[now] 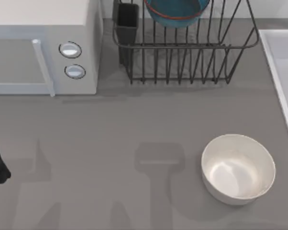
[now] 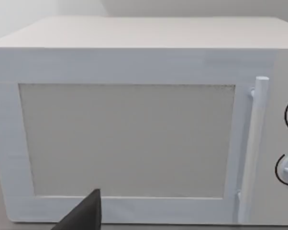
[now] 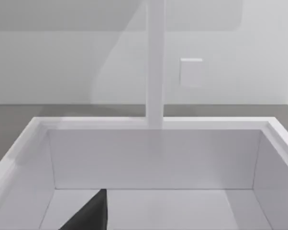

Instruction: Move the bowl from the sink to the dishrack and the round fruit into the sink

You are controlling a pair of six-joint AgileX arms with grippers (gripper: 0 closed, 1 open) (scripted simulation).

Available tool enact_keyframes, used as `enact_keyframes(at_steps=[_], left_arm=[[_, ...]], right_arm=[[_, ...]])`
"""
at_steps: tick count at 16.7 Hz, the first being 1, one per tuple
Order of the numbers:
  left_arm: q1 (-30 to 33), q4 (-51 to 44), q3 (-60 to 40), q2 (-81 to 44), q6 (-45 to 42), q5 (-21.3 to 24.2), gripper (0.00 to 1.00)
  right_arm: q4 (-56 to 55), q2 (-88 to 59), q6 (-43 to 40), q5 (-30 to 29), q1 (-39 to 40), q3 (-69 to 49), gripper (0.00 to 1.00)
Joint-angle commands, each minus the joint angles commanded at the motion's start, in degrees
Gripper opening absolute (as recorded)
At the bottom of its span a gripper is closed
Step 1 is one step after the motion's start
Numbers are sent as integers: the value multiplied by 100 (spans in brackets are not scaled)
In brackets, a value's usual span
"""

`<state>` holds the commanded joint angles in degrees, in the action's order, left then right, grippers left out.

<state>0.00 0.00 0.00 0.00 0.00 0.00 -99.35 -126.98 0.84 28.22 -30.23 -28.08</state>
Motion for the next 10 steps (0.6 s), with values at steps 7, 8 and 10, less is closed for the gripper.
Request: enact_keyframes(at_steps=[7,8,10], left_arm=[[0,0,0,0,0,0,100],[0,0,0,0,0,0,100],[0,0,0,0,0,0,100]], right_arm=[[993,1252,-9,-323,304,297,100],[1324,1669,-11,-416,407,392,100],[2112,2679,-17,-625,649,611,100]])
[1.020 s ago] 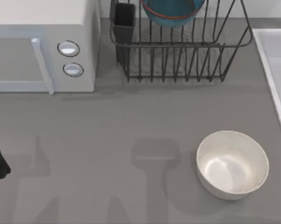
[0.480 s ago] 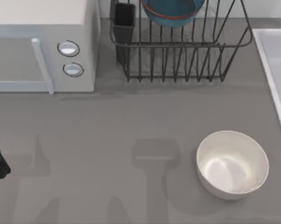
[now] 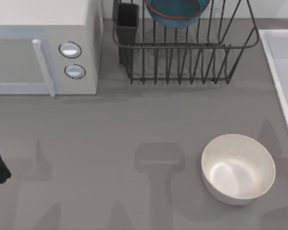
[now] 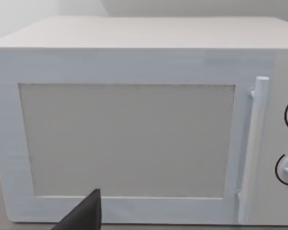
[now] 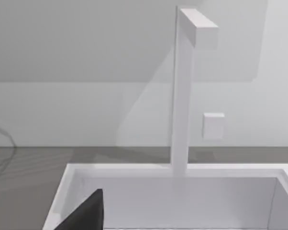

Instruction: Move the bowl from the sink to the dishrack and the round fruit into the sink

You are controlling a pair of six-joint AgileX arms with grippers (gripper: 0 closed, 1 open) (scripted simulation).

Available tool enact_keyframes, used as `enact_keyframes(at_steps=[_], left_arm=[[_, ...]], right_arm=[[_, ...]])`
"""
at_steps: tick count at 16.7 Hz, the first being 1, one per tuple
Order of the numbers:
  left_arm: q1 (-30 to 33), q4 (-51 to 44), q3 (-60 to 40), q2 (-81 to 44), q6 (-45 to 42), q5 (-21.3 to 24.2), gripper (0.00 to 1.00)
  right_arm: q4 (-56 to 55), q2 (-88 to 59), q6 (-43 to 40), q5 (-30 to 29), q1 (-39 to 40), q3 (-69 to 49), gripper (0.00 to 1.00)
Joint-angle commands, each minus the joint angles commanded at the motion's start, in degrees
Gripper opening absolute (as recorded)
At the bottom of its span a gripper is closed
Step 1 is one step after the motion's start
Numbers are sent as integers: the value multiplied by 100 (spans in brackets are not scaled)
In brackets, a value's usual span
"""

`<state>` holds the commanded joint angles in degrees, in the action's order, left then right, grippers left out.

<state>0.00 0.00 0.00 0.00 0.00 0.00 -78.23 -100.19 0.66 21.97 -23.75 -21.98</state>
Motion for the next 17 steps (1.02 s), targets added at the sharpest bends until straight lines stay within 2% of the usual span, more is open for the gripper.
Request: enact_keyframes(at_steps=[10,14,17], left_arm=[[0,0,0,0,0,0,100],[0,0,0,0,0,0,100],[0,0,0,0,0,0,100]], right_arm=[[5118,7031,-39,-1347,1498,1373,100],[6810,8941,-55,-1849,2019,1863,100],[7572,9752,-63,-2105,2281,2110,100]])
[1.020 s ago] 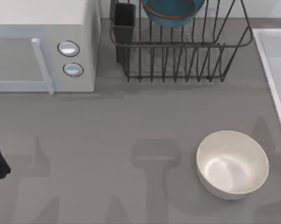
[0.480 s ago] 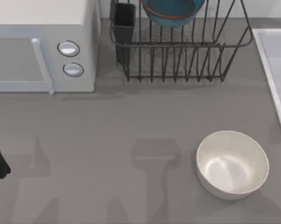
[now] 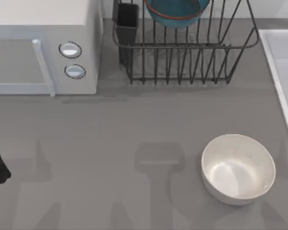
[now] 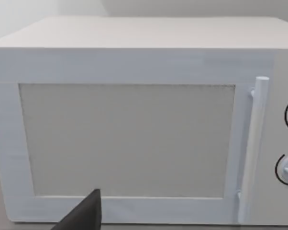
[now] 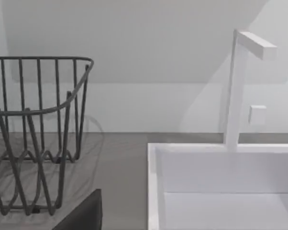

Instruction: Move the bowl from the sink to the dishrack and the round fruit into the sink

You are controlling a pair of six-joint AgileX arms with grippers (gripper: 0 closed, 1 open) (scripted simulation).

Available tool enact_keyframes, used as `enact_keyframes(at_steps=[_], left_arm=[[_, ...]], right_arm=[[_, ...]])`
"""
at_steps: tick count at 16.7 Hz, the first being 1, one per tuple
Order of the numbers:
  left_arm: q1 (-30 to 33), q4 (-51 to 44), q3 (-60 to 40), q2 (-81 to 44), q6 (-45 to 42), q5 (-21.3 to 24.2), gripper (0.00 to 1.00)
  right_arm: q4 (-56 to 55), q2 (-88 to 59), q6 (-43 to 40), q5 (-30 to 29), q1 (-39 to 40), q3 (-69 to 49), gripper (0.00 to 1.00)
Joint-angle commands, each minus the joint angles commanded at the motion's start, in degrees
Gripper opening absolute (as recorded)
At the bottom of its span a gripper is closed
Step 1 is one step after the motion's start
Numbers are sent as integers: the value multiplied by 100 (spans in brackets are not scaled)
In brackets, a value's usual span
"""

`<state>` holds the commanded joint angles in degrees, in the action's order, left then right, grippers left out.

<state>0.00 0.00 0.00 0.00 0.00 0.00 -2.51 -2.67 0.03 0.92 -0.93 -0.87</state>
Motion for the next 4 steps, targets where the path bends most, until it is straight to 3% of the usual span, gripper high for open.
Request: enact_keyframes(at_steps=[4], left_arm=[[0,0,0,0,0,0,100]], right_arm=[[251,267,-3,-92,93,88,100]])
